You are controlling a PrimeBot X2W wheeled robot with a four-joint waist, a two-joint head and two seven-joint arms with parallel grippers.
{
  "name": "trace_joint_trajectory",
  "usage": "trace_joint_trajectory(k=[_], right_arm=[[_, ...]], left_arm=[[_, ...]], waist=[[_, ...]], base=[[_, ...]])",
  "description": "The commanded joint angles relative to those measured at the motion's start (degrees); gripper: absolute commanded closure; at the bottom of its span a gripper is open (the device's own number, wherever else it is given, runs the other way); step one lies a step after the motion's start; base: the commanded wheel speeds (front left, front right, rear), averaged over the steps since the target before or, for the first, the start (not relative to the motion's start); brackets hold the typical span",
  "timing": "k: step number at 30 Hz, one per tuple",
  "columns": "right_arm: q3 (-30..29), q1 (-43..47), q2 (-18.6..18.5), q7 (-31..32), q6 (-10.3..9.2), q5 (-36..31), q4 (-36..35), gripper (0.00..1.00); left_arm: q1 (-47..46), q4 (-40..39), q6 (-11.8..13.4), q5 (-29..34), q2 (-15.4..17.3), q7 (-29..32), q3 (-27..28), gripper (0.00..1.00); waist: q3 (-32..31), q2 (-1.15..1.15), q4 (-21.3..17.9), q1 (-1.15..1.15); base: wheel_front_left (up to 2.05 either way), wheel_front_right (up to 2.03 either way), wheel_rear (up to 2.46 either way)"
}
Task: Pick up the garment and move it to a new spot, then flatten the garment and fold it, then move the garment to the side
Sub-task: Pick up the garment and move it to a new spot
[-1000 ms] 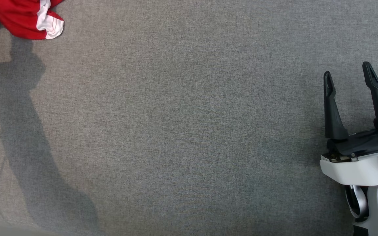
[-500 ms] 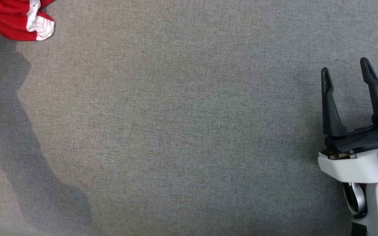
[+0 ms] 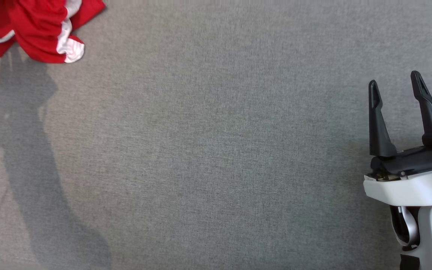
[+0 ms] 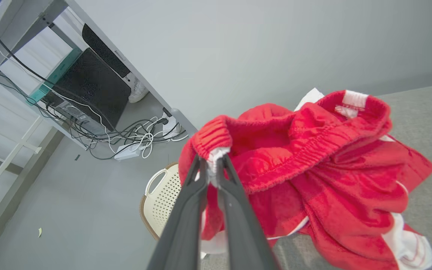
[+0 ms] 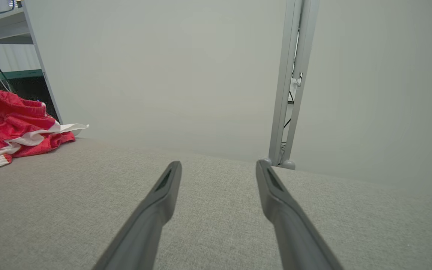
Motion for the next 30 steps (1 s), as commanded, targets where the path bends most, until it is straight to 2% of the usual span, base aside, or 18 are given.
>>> trace_joint_trajectory(k=[1,7,11,19,25,30], right_arm=[[-0.1,0.5,-0.3,-0.3,0.01,0.5,0.3,0.00],[-1.7,2.3,-0.3,-0.3,0.01,2.8,1.5,0.00],[-3.7,3.8,-0.3,-0.3,0.01,3.9,2.0,0.00],[-6.1,5.7,-0.3,-0.3,0.01,6.1,2.6,0.00],[-6.8,6.0,-0.3,-0.3,0.01,7.2,2.6,0.00],[-7.1,5.8,-0.3,-0.3,0.01,8.1,3.0,0.00]], left_arm=[[-1.4,-0.7,-0.3,0.4,0.5,0.1,-0.4,1.00],[-3.3,-5.0,-1.1,1.7,0.5,1.0,-4.5,1.00],[-4.4,-8.3,-1.3,1.9,-0.9,2.8,-8.6,1.00],[-2.9,-17.6,-1.3,-4.4,-4.1,7.3,-19.5,1.00],[-1.7,-25.2,-1.3,-8.8,-4.9,9.4,-25.1,1.00],[1.1,-31.8,-1.3,-11.5,-8.2,10.0,-28.3,1.00]], waist=[[-2.3,0.00,-0.5,0.00],[-8.2,0.00,-2.0,0.00],[-11.7,0.00,-2.8,0.00],[-16.3,0.00,-6.0,0.00],[-16.9,0.00,-8.9,0.00],[-16.7,0.00,-11.8,0.00]], base=[[0.00,0.00,0.00],[0.00,0.00,0.00],[0.00,0.00,0.00],[0.00,0.00,0.00],[0.00,0.00,0.00],[0.00,0.00,0.00]])
